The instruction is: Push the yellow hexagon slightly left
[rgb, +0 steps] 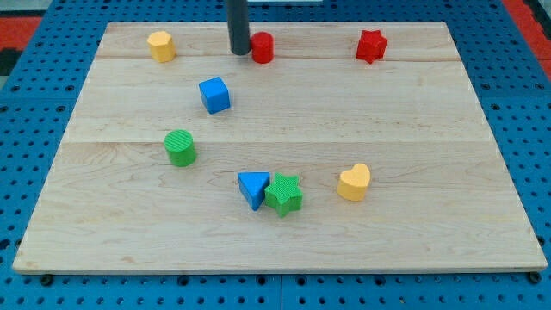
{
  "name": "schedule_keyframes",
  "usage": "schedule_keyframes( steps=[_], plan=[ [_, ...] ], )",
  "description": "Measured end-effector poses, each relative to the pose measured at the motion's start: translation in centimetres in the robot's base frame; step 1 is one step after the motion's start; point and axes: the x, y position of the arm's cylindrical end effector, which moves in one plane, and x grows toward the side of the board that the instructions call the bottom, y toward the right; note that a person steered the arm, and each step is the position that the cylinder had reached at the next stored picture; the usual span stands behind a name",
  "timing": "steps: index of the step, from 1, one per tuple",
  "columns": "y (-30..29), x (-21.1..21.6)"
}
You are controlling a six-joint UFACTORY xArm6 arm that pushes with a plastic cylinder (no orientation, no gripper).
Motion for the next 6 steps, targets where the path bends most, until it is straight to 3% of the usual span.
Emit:
schedule_keyframes(
  steps=[3,6],
  plan=[
    [-9.7,-0.4],
    [-10.7,-0.4]
  ],
)
